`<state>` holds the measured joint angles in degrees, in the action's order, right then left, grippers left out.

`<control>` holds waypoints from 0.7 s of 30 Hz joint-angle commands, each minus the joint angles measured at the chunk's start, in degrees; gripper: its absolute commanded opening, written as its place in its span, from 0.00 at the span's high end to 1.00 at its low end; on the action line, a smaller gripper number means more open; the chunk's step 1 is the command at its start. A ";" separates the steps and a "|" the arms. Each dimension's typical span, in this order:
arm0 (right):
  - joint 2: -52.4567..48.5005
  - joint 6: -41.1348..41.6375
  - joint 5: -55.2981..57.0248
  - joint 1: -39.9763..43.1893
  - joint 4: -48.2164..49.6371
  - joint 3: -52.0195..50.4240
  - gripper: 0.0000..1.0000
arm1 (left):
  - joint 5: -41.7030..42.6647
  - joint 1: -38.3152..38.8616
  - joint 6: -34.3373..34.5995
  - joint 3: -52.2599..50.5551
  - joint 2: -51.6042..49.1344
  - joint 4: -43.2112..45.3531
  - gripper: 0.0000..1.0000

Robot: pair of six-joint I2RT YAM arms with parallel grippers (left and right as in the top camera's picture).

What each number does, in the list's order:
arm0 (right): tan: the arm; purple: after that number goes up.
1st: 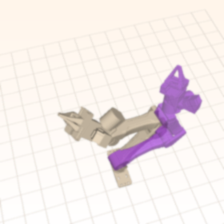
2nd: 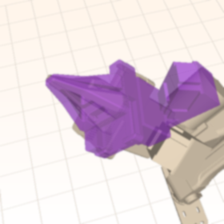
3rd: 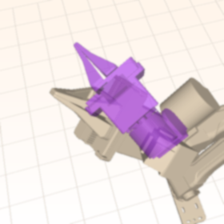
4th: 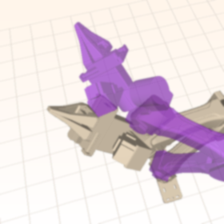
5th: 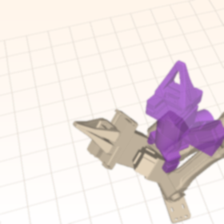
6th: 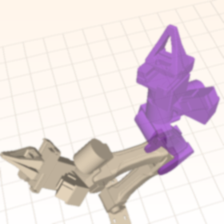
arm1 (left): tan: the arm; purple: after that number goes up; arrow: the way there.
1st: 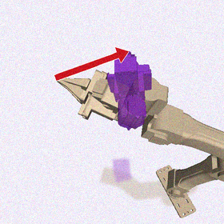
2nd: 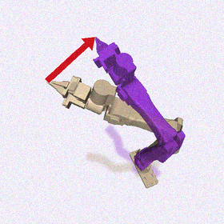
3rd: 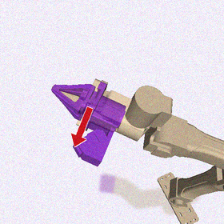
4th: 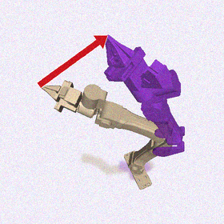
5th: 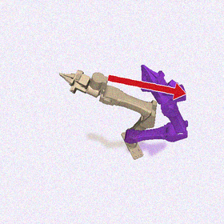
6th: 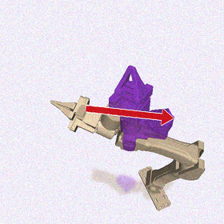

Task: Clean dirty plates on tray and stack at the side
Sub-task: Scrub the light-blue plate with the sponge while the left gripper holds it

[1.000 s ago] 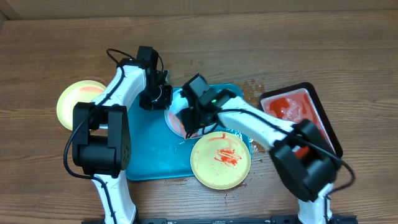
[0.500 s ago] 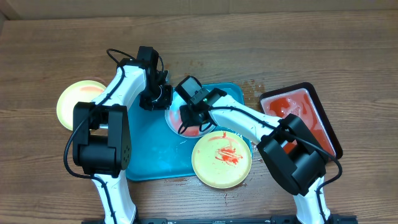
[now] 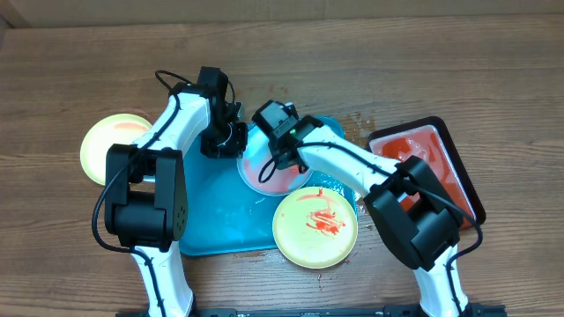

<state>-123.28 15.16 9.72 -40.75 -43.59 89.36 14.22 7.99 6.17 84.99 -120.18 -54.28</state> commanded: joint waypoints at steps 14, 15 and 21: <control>-2.23 8.57 -27.30 -0.90 10.40 -1.01 0.96 | -0.63 -0.04 0.24 -0.52 -1.64 -0.92 0.96; -2.23 9.60 -25.97 -0.44 11.34 -1.01 0.96 | -0.63 0.04 0.24 -0.52 -1.64 -0.96 0.95; -2.23 16.87 -17.97 2.91 16.39 -1.01 0.96 | -0.63 0.44 0.26 -0.52 -1.64 -0.96 0.96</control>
<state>-124.81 25.87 -15.29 -40.60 -29.39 88.49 13.30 7.40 6.17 84.88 -120.20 -55.02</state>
